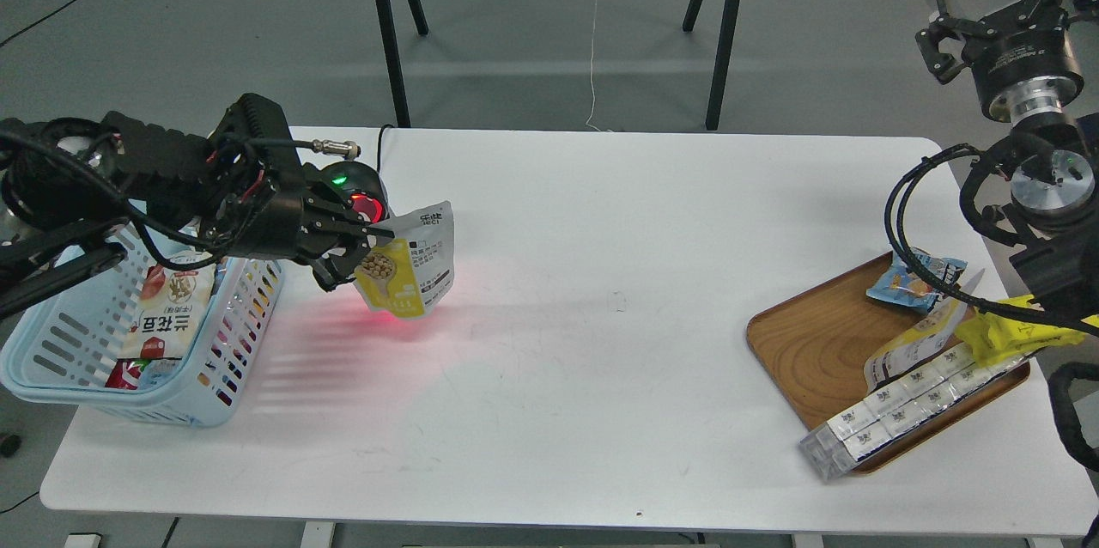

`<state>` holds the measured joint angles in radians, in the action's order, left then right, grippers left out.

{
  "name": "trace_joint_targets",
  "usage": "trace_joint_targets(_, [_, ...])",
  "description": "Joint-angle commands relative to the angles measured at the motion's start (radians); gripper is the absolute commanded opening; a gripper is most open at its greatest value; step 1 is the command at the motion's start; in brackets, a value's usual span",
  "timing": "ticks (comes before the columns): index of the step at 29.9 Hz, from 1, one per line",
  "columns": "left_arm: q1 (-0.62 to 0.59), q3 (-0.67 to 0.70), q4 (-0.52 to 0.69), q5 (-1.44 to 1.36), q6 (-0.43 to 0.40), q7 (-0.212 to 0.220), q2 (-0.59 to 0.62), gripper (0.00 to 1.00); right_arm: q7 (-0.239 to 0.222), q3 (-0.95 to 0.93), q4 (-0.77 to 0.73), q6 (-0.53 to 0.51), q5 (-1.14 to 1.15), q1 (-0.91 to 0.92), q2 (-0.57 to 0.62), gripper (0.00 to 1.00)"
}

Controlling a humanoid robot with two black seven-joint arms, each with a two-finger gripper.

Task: Scan snack and place in basket
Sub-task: 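Hold the yellow pouch in front of the barcode scanner with left gripper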

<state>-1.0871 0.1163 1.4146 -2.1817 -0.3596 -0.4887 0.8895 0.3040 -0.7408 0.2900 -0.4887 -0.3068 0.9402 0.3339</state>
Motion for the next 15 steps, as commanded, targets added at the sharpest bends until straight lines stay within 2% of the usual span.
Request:
trace_joint_targets(1, [0.003, -0.001, -0.003, 0.000, 0.004, 0.000, 0.002, 0.01, 0.001, 0.000, 0.000, 0.000, 0.000, 0.000, -0.001, 0.99])
trace_joint_targets(15, [0.004, 0.002, -0.003, 0.000, 0.004, 0.000, -0.011, 0.01, 0.001, 0.000, 0.000, 0.000, 0.000, 0.006, -0.003, 0.99])
